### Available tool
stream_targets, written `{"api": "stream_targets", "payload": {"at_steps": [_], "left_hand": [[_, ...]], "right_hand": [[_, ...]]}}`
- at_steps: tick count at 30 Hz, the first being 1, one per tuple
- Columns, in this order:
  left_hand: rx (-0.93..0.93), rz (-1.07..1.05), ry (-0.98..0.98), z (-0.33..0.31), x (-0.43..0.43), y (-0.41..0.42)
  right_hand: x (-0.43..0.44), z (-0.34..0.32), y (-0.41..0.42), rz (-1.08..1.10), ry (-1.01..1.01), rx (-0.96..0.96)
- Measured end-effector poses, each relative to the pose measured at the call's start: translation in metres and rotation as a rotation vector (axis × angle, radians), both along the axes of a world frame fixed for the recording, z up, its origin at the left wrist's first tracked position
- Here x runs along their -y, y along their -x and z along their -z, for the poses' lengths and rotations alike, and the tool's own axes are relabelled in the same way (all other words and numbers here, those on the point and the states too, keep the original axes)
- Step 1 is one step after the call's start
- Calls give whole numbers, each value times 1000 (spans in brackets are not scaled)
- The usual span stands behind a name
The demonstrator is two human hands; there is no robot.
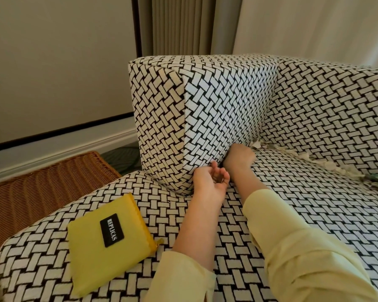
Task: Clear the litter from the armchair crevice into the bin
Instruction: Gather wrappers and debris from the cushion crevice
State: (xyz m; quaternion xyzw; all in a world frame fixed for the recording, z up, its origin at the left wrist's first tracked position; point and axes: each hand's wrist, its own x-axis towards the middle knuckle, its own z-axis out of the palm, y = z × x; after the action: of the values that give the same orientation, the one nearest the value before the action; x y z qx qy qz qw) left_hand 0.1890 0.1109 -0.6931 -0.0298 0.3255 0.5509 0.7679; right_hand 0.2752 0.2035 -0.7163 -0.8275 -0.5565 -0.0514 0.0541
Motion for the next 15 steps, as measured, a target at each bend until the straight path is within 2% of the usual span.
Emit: {"api": "stream_targets", "payload": {"at_steps": [15], "left_hand": [[-24, 15, -18, 3, -1, 0]], "right_hand": [[-6, 5, -7, -45, -37, -51]]}}
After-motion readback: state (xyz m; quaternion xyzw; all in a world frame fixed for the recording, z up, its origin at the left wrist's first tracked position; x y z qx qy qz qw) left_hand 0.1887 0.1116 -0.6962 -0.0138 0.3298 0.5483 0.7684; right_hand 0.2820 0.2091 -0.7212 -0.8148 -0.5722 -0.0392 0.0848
